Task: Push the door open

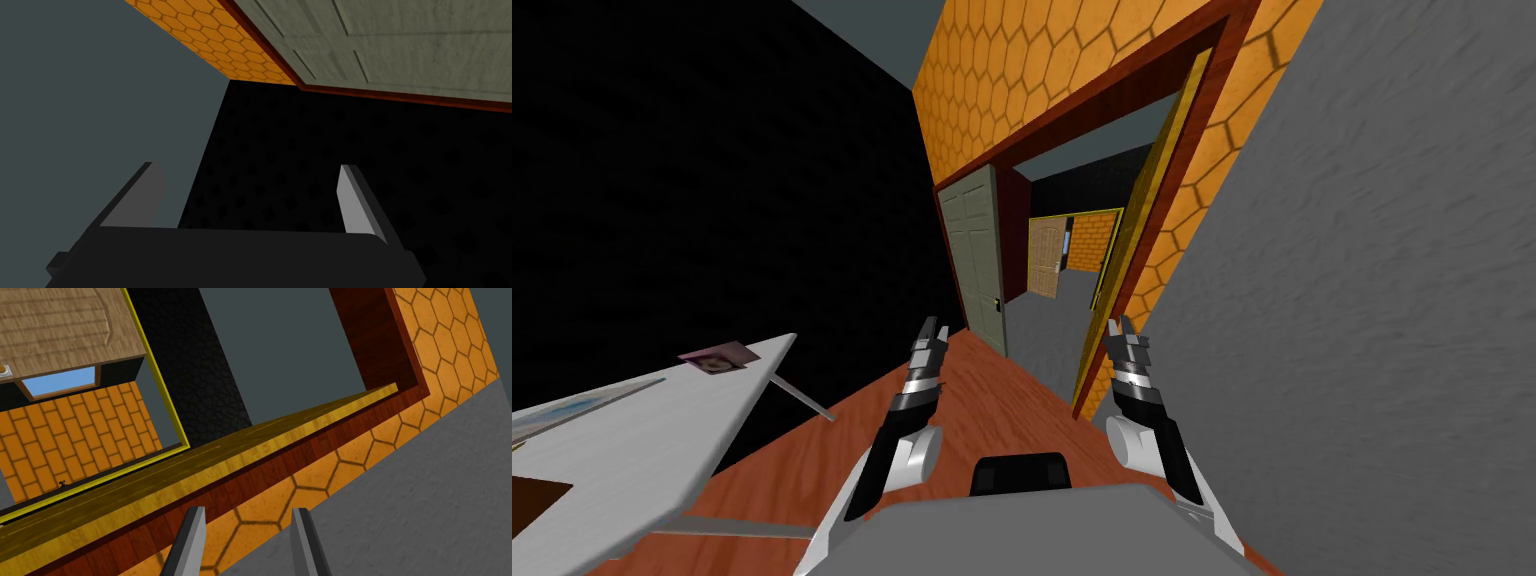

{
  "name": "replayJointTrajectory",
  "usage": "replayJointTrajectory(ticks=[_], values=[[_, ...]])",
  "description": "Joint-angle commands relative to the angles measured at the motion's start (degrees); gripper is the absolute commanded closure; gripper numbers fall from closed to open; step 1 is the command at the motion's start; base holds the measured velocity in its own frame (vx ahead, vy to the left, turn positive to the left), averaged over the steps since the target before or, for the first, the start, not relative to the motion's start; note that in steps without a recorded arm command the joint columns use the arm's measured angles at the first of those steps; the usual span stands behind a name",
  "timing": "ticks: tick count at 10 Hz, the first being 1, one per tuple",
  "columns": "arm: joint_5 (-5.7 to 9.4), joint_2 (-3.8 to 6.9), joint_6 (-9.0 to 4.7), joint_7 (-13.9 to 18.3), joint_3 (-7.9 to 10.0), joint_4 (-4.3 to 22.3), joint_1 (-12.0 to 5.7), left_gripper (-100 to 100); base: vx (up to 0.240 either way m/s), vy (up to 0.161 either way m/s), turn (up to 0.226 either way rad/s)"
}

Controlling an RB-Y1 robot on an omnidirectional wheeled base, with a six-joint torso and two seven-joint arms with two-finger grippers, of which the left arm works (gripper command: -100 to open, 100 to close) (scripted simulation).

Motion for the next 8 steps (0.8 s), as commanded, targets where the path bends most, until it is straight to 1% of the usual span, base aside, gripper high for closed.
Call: replayJointTrajectory(ticks=[1, 2, 8], values=[[0.2, 0.75, -0.53, 0.0, 0.3, 2.4, -0.89, -100, 0.127, 0.093, -0.14], [0.28, 1.01, -0.81, 0.0, 0.43, 3.6, -1.32, -100, 0.114, 0.102, -0.183], [0.82, 2.51, -2.65, 0.0, 1.32, 10.9, -4.07, -100, 0.075, 0.083, -0.12]])
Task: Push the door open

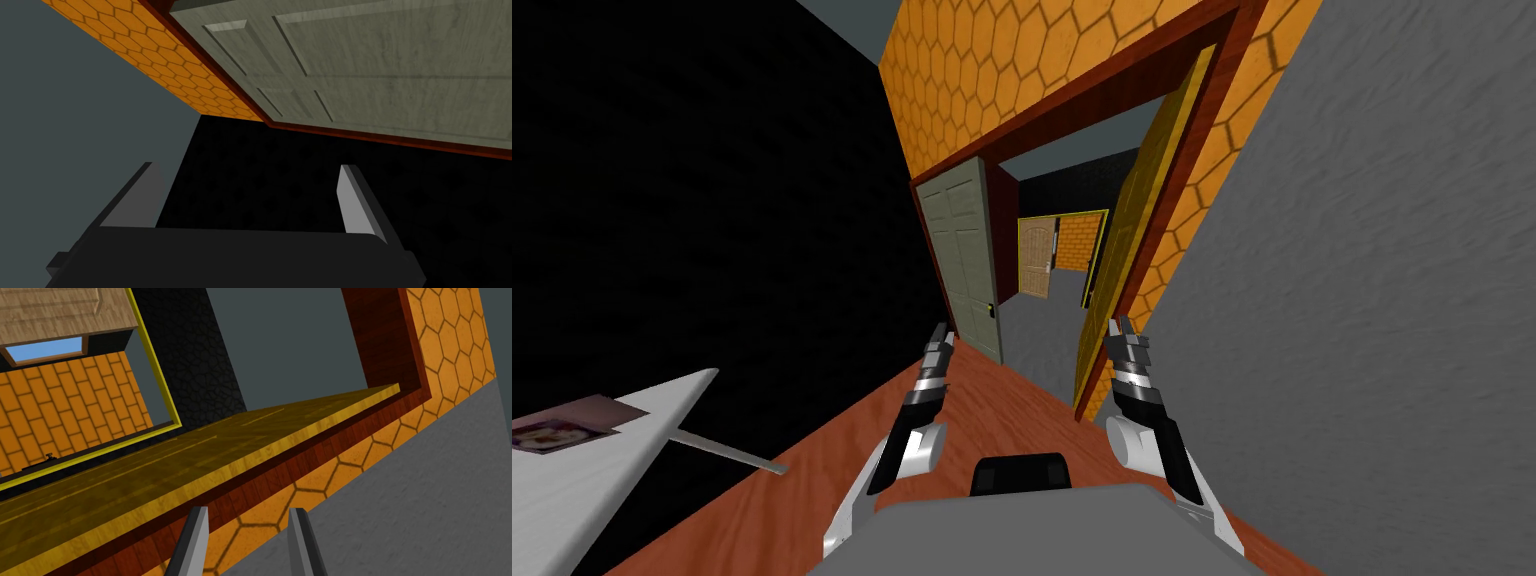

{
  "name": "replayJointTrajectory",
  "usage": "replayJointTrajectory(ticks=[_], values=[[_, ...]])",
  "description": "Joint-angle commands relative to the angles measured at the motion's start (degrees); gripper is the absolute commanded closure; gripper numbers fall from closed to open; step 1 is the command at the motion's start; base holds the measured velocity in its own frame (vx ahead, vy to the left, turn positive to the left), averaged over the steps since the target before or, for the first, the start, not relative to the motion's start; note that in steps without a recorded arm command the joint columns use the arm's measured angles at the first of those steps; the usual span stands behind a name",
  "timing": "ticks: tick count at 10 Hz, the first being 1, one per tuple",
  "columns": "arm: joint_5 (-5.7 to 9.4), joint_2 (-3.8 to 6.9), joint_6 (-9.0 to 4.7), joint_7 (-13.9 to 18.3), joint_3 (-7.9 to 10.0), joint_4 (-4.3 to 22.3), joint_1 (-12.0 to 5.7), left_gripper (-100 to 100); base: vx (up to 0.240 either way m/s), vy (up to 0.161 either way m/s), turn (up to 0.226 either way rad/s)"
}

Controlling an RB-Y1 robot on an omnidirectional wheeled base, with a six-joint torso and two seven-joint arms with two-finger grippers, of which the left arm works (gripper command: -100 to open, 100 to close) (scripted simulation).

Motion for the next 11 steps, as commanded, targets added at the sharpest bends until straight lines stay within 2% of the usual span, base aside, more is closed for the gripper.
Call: replayJointTrajectory(ticks=[1, 11], values=[[0.25, 0.57, -0.87, 0.1, 0.36, 2.3, -0.61, -100, 0.067, 0.113, -0.132], [1.33, 2.17, -4.57, 0.1, 2.15, 17.2, -6.15, -100, 0.07, 0.111, -0.152]])
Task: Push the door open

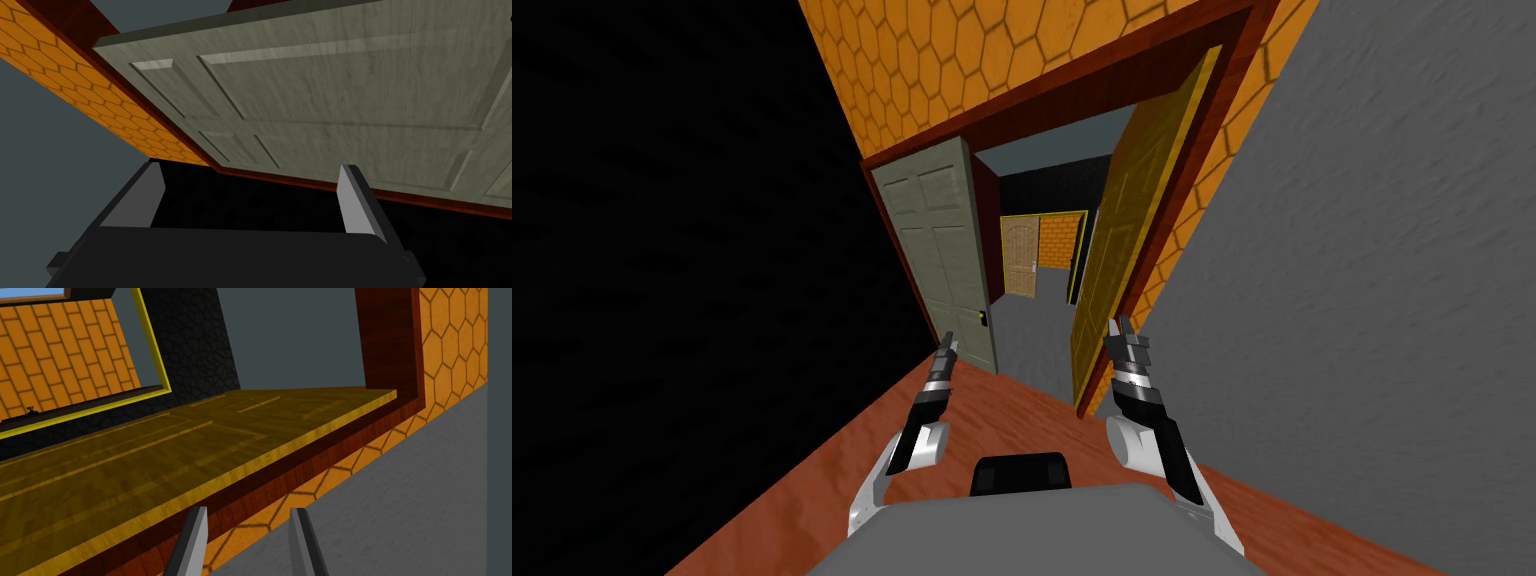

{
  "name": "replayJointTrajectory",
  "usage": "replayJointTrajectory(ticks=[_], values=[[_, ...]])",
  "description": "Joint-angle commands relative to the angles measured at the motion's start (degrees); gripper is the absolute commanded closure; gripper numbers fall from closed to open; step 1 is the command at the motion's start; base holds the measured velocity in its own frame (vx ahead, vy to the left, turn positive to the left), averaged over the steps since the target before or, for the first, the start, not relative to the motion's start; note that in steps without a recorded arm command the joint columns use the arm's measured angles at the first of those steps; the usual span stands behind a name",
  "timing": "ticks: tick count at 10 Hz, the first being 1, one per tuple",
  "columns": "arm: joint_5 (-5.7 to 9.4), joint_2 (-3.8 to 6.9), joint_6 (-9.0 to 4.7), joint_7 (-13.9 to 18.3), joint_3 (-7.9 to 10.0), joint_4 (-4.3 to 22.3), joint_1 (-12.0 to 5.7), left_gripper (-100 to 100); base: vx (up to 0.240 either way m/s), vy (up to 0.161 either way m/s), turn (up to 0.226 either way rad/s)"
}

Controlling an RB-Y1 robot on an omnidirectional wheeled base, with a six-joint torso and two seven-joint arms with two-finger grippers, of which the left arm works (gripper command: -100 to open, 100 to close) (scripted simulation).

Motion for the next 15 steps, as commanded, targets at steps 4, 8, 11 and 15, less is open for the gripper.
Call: replayJointTrajectory(ticks=[4, 8, 11, 15], values=[[0.58, 0.4, -1.91, 0.0, 1.0, 7.8, -3.02, -100, 0.055, 0.117, -0.161], [1.05, 0.44, -3.51, 0.0, 1.78, 14.2, -5.42, -100, 0.058, 0.13, -0.157], [1.4, 0.34, -4.71, 0.0, 2.36, 19.0, -7.22, -100, 0.031, 0.134, -0.163], [1.86, -0.06, -6.27, -0.1, 3.11, 25.3, -9.56, -100, 0.038, 0.129, -0.166]])
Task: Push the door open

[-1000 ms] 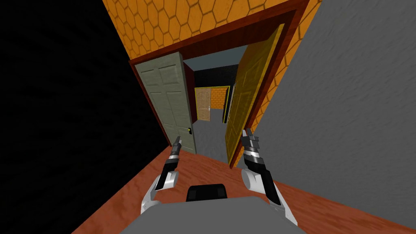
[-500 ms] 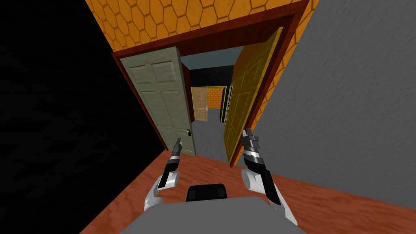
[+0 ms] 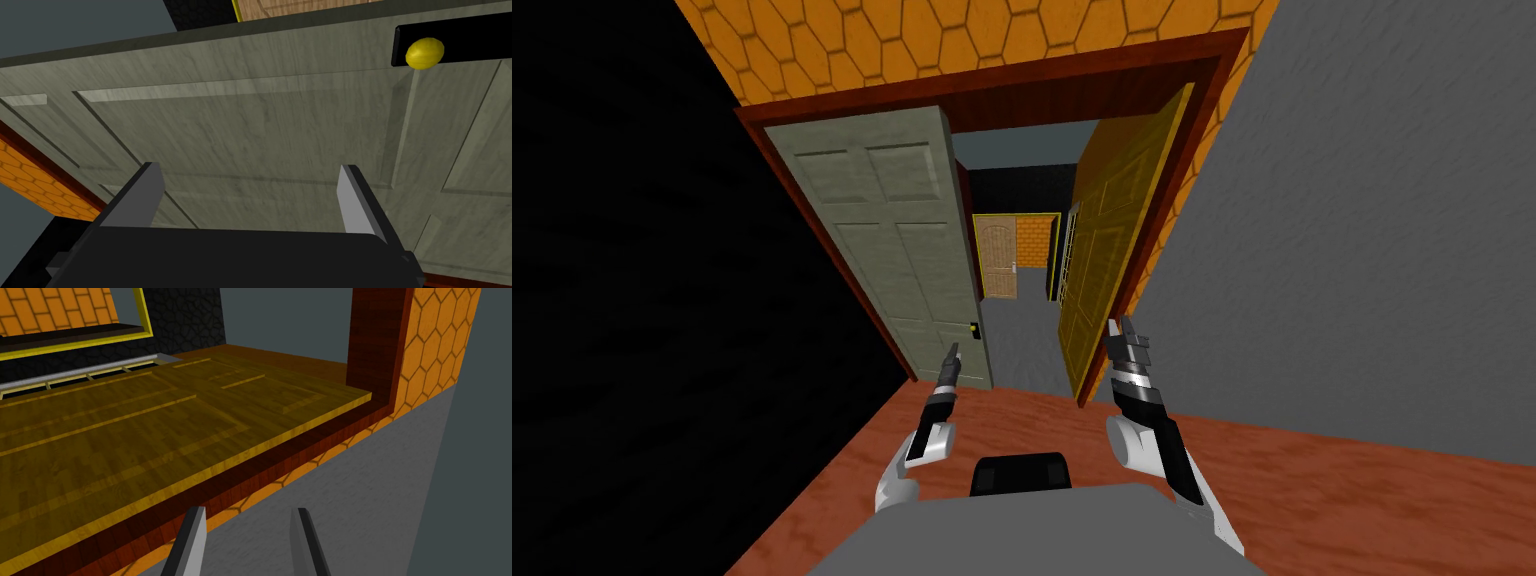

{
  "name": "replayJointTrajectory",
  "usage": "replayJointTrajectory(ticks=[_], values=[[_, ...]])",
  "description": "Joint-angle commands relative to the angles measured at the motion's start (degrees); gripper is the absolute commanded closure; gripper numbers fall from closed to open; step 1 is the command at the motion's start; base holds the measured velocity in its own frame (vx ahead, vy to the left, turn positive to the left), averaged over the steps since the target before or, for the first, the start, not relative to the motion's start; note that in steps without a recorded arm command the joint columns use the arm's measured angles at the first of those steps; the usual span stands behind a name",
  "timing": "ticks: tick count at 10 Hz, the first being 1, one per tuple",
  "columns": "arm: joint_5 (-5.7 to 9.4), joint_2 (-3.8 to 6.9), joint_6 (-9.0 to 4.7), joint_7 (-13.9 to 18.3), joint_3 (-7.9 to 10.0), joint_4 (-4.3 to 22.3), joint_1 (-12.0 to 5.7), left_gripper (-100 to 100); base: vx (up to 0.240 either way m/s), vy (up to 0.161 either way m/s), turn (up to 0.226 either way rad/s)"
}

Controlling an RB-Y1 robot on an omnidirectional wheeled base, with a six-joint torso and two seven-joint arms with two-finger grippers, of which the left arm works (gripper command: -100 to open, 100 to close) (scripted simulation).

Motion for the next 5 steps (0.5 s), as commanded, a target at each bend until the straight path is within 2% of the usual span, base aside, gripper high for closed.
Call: replayJointTrajectory(ticks=[1, 5], values=[[0.17, -0.2, -0.64, 0.0, 0.27, 2.3, -0.78, -100, 0.013, 0.122, -0.165], [0.61, -0.85, -2.11, 0.0, 0.99, 8.3, -2.99, -100, 0.031, 0.14, -0.145]])
